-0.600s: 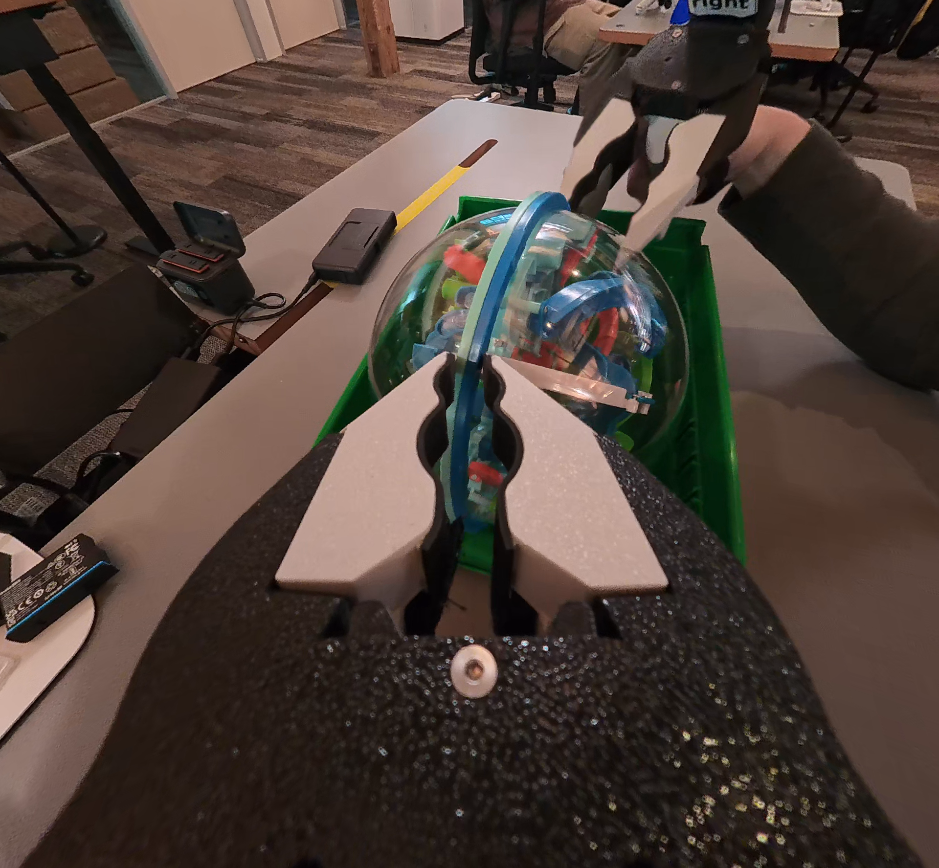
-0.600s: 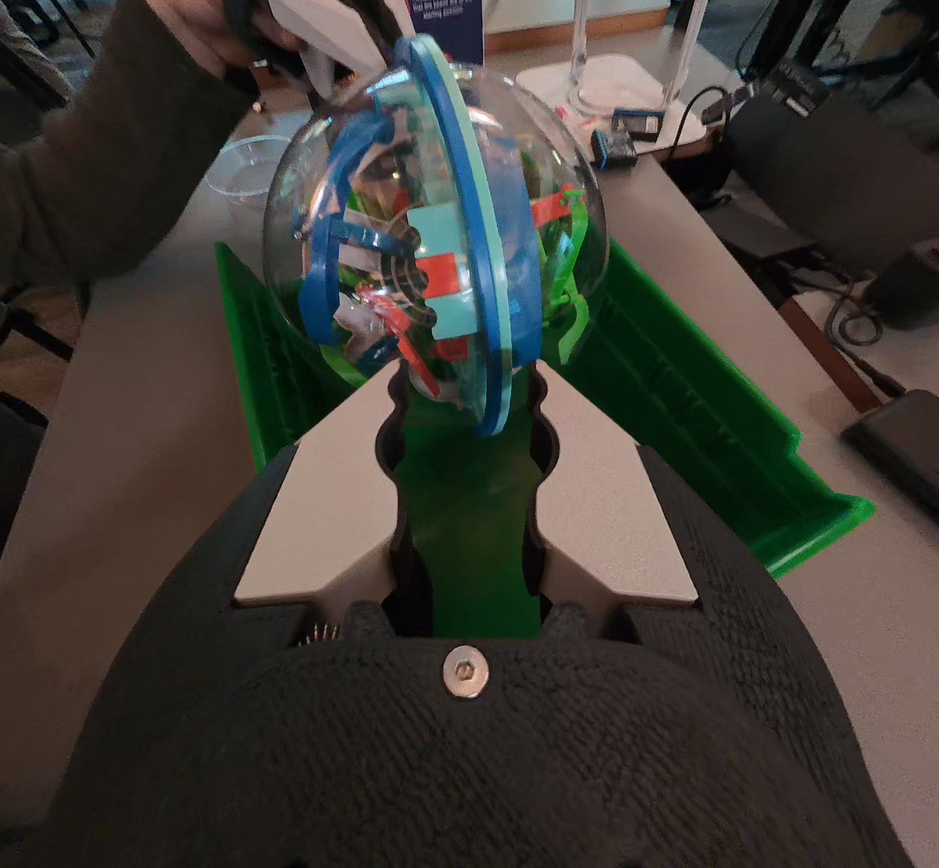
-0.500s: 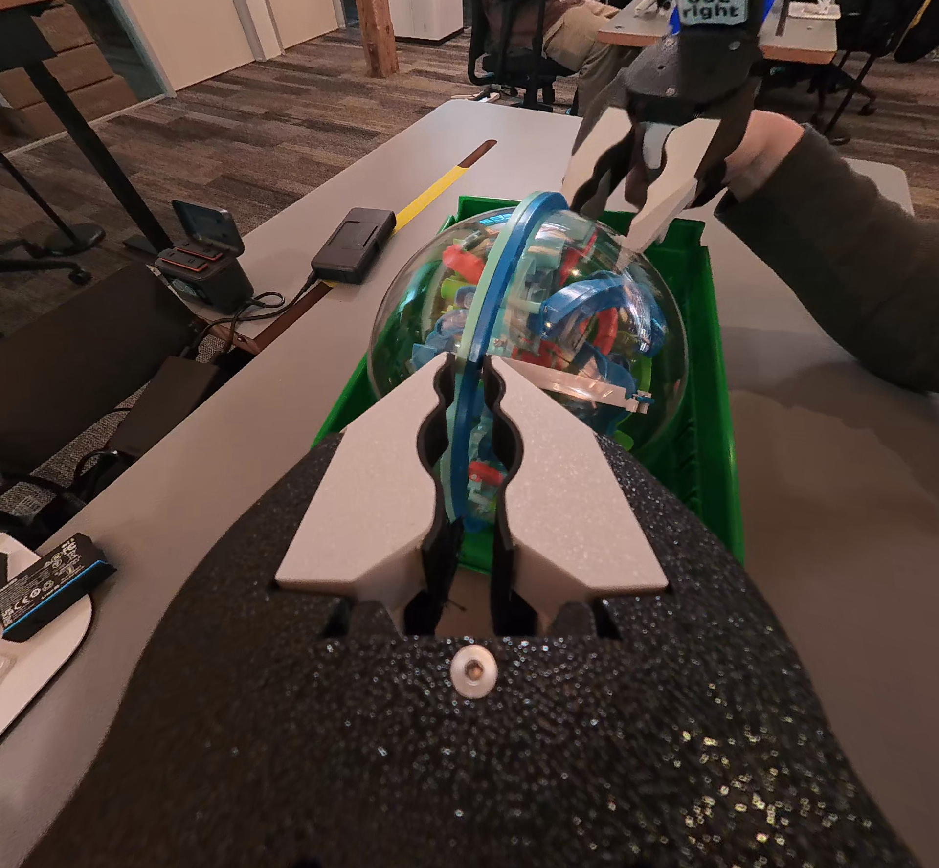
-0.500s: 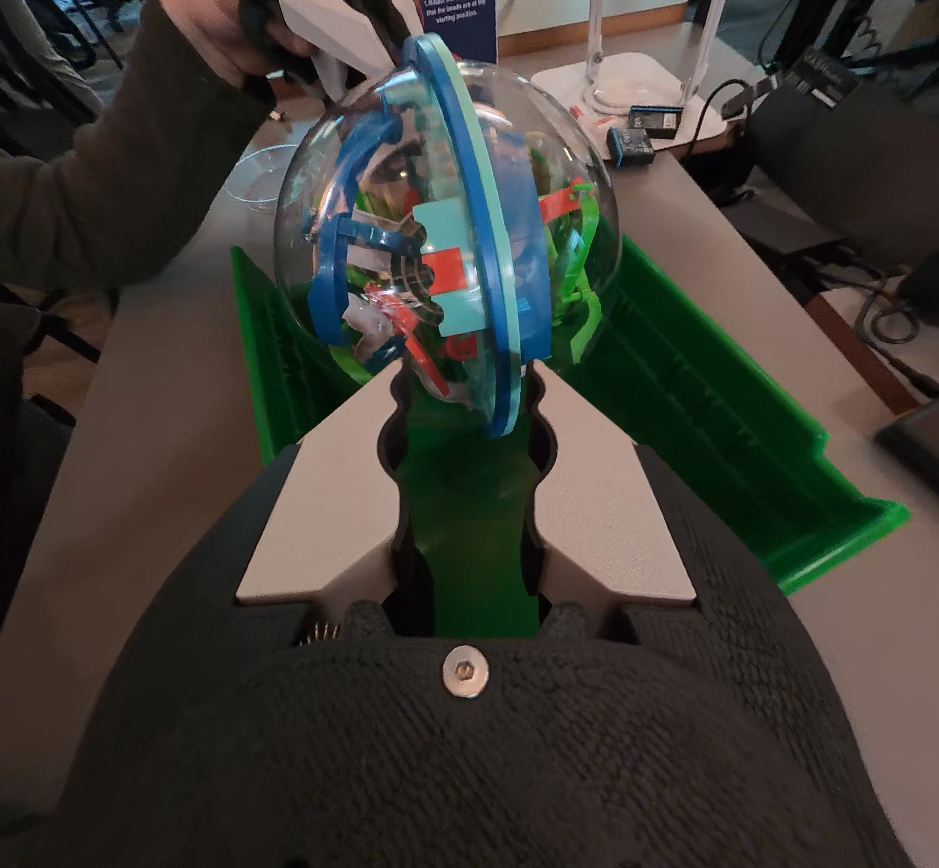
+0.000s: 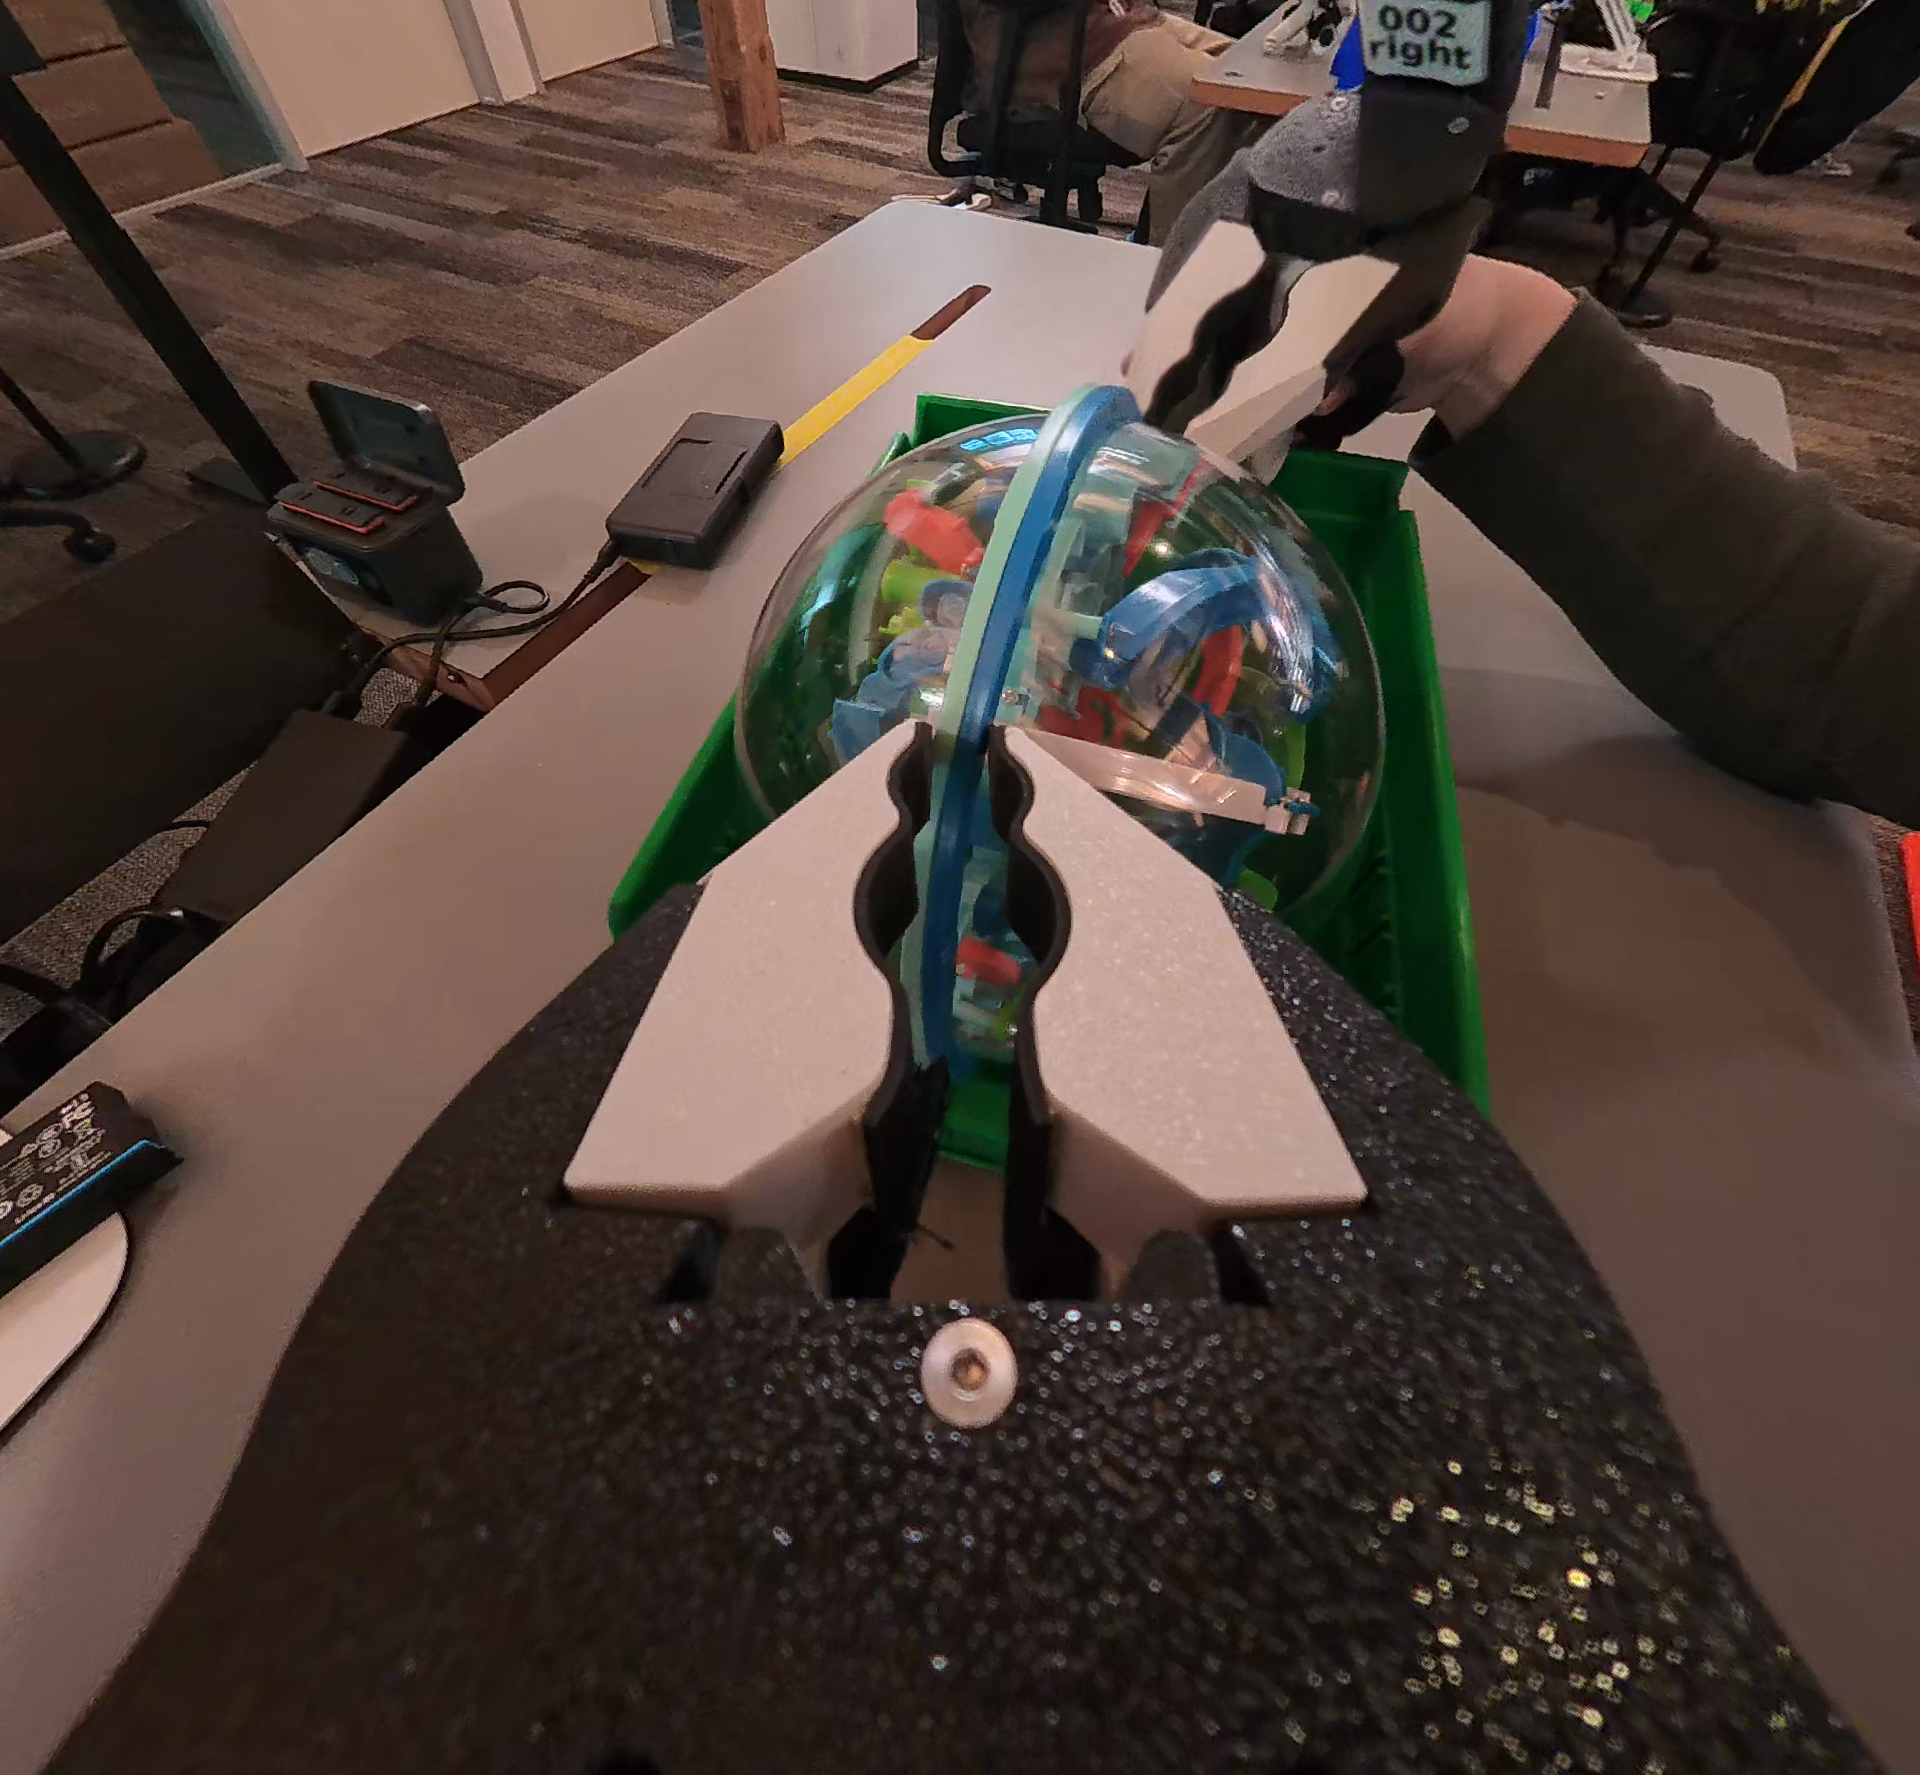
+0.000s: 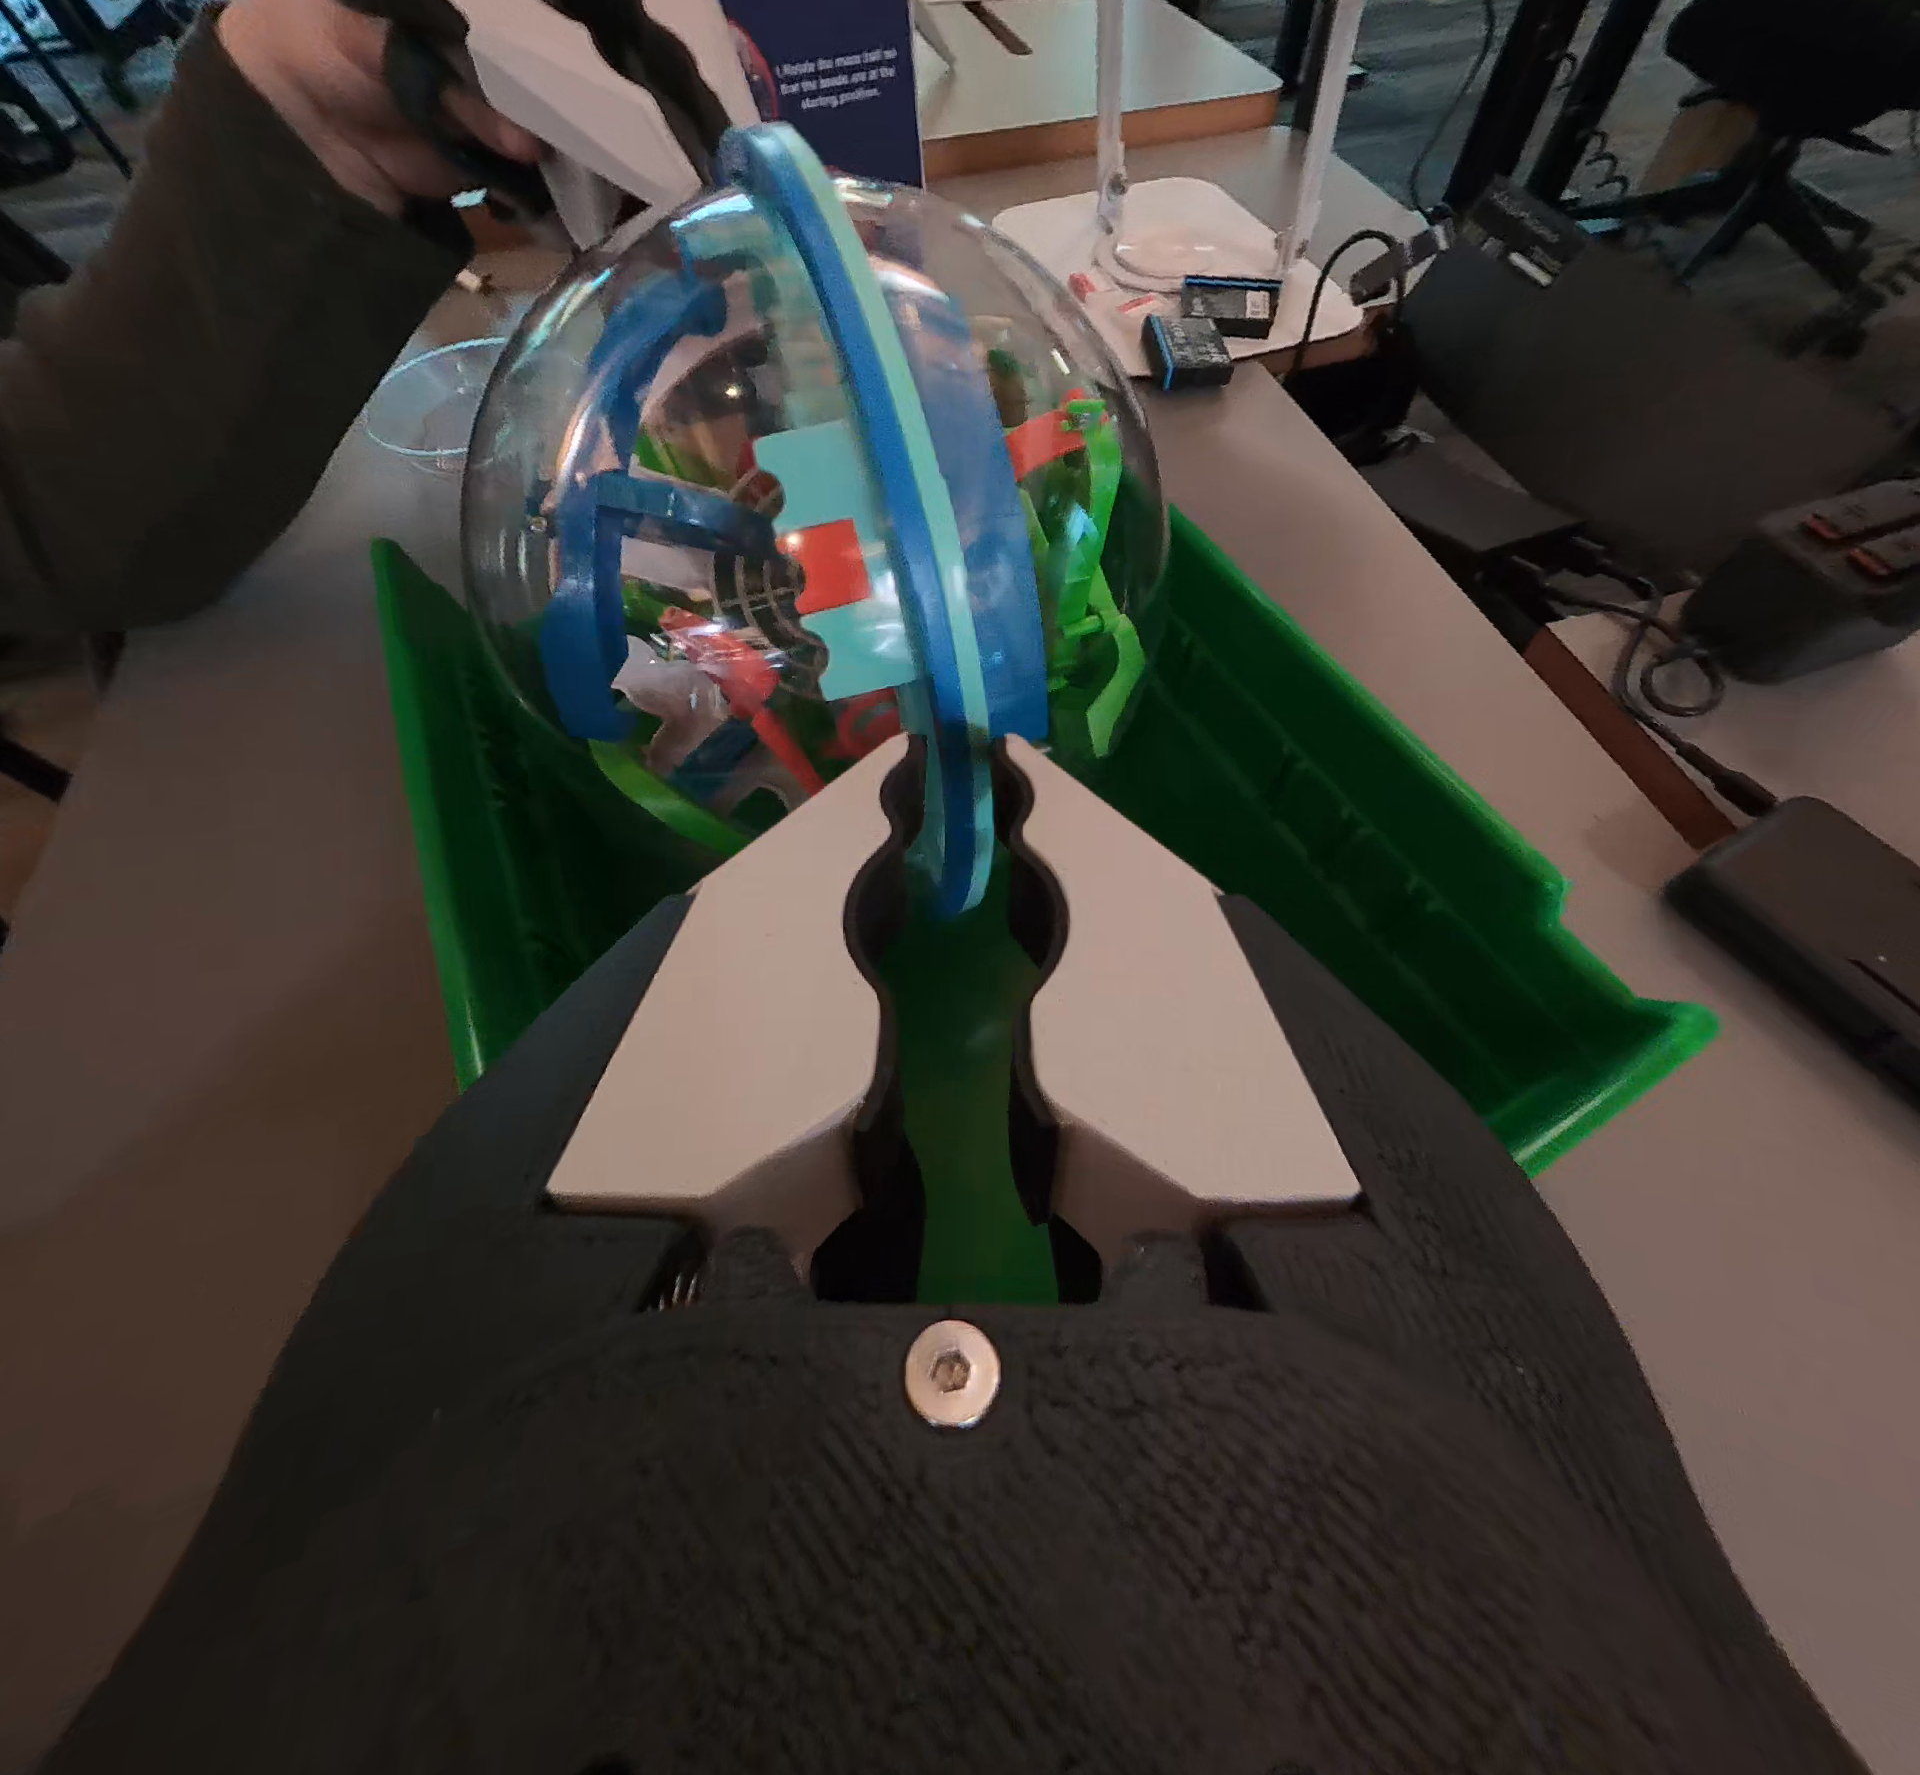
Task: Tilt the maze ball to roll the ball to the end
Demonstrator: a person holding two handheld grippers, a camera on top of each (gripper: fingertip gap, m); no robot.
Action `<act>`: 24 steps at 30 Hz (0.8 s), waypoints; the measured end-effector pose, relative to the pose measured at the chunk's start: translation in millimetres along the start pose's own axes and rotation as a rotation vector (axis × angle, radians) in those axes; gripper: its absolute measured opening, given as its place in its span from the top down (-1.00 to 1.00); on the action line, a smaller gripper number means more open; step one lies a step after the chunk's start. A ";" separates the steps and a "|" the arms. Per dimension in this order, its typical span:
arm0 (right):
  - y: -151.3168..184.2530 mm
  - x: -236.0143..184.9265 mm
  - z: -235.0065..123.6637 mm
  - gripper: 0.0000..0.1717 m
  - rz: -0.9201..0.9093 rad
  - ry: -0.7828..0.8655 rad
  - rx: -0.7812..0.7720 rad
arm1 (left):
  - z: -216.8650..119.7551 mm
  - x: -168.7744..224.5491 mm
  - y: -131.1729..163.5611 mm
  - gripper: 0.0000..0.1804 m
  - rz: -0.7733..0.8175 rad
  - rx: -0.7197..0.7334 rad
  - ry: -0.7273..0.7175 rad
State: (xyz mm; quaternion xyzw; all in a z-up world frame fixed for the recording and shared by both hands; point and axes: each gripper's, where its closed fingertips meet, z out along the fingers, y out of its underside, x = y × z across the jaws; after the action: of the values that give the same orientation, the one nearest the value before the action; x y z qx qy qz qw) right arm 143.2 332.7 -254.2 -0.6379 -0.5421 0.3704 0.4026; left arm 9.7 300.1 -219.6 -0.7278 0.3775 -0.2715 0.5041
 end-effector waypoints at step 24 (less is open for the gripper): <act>-50.2 -1.3 -6.0 0.96 -0.109 0.120 0.174 | 24.8 109.9 -1.1 1.00 -0.113 -0.162 0.452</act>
State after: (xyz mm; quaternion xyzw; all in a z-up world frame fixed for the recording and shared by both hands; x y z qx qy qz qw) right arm 128.7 335.1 -205.8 -0.5914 -0.5166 0.3547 0.5076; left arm 91.7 223.0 -225.5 -0.7064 0.4600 -0.4242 0.3308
